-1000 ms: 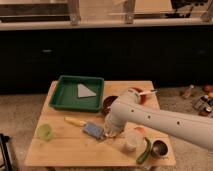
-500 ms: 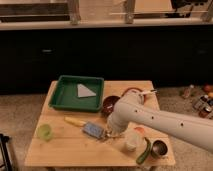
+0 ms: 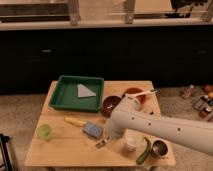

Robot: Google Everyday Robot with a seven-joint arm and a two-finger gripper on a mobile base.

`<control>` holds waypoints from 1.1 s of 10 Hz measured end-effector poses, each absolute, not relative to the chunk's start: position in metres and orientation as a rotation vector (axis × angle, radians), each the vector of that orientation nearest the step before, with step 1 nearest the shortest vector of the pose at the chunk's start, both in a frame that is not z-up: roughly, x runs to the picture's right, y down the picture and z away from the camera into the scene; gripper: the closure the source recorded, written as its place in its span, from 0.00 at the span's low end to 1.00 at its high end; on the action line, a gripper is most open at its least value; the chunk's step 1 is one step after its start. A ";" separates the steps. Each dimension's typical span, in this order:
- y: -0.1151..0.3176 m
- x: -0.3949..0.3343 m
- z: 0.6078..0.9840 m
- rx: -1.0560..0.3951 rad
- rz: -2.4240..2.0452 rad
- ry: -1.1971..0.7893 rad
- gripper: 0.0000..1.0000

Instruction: Place fork in table surface

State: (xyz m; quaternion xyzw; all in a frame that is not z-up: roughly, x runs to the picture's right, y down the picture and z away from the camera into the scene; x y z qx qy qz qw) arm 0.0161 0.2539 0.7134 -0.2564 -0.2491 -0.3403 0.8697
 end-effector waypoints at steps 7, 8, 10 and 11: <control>0.299 -0.009 0.738 -0.548 -0.677 -0.542 0.84; 0.304 -0.013 0.740 -0.553 -0.675 -0.551 0.72; 0.308 -0.016 0.744 -0.558 -0.665 -0.557 0.55; 0.310 -0.017 0.745 -0.559 -0.657 -0.561 0.44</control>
